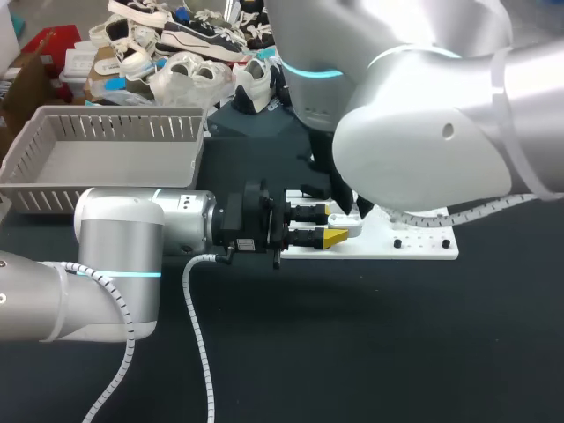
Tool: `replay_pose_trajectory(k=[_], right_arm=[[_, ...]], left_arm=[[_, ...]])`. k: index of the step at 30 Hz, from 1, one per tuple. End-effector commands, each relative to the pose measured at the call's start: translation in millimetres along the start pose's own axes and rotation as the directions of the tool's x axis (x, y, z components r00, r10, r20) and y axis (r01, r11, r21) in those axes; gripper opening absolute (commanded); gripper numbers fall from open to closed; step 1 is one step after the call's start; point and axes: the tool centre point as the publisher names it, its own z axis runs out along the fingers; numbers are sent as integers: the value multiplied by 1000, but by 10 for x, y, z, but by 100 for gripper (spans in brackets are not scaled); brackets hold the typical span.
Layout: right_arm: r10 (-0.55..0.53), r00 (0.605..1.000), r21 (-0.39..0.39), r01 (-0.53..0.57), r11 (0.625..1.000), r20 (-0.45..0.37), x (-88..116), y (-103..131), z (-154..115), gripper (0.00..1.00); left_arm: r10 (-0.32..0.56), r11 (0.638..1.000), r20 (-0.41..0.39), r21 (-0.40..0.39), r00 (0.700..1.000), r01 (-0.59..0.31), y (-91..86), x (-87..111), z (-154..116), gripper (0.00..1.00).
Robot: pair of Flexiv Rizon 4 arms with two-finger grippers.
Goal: Pick up each earbud case from the left stands, insert the matching earbuds, close the lid, and place the case in the box.
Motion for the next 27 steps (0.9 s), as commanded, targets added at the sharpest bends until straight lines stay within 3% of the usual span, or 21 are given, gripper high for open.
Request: replay_pose_trajectory(k=[1,27], right_arm=[[-8,1000,3,8,1000,-25,-62,66,48,0],[-46,994,54,51,997,-95,-53,179,194,0]], left_arm=[[2,1000,2,0,1000,-2,-1,8,1,0],[2,1000,2,0,1000,-2,-1,8,1,0]])
